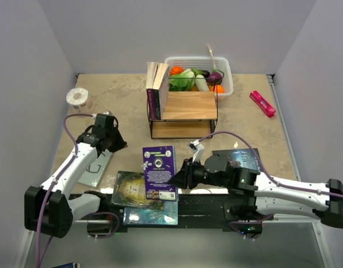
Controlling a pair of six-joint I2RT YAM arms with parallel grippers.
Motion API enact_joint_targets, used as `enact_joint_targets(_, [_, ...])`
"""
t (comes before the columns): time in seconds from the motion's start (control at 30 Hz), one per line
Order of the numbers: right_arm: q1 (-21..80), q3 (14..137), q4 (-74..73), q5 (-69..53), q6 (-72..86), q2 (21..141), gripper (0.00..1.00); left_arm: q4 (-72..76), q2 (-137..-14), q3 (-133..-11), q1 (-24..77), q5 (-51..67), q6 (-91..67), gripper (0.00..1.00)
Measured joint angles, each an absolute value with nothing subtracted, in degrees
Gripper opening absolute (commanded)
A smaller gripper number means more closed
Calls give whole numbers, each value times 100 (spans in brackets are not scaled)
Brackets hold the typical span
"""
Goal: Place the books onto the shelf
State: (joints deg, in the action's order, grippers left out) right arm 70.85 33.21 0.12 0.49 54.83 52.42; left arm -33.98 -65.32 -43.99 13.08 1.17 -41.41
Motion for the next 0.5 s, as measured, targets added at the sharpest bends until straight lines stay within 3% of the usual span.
enact_joint_targets(0.23, [7087,4565,-2097,311,4772,4344,0,-3739,-6276,-4648,932,-119,-4139,13])
enact_joint_targets(0.5, [7094,6158,-3124,1710,4167,4512,0,-3833,-6427,-4991,823,-311,-4145,13])
